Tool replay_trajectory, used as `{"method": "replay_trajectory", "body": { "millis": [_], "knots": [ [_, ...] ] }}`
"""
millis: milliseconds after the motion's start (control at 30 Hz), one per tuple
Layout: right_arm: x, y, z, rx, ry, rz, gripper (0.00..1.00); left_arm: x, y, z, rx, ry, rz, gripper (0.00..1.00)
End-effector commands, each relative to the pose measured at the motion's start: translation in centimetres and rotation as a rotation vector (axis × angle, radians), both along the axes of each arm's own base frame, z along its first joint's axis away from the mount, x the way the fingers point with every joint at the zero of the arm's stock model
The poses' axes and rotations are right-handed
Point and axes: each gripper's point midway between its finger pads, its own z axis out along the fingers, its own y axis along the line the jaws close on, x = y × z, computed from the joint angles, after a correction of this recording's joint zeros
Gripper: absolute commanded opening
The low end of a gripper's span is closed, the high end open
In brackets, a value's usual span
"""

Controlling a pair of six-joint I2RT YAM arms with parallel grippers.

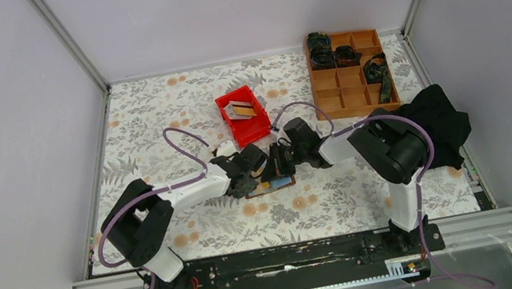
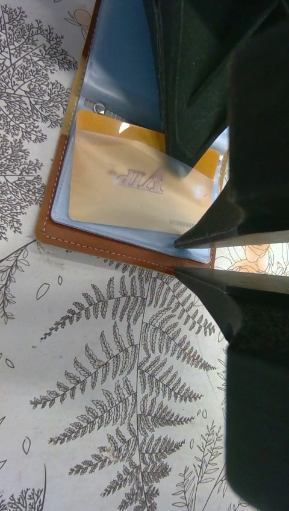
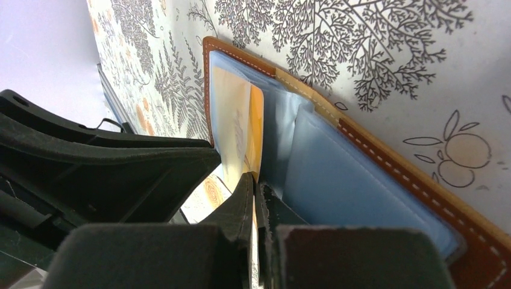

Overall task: Put the credit cards into the card holder
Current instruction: Insert the credit card into the card holder.

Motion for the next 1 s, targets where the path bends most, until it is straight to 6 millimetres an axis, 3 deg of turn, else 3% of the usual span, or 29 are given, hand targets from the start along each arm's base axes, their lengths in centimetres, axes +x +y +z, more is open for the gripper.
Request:
{"method": "replay_trajectory", "body": {
  "millis": [0,200,300,433,667,967],
  "knots": [
    [-4.0,-0.1,-4.0,-0.153,0.109,0.005,0.00,-8.4,5.1,-5.1,0.181,0.316,-0.029,0.24],
    [-5.2,0.6,-4.7,-0.188,0.130,0.021,0.02,-8.1,4.9,-4.7,0.168,0.297,-0.033,0.24],
    [-5.6,0.5,-4.6,-0.211,0.121,0.027,0.23,-8.0,4.9,-4.5,0.166,0.289,-0.033,0.24],
    [-5.2,-0.4,-4.2,-0.272,0.079,0.021,0.36,-7.9,4.8,-4.4,0.159,0.281,-0.037,0.25],
    [-4.1,-1.8,-3.2,-0.370,0.013,-0.001,0.44,-7.7,4.7,-4.2,0.142,0.260,-0.041,0.25],
    [-2.5,-3.0,-2.0,-0.441,-0.064,-0.062,0.44,-7.7,4.9,-3.9,0.131,0.246,-0.047,0.25]
  ]
}}
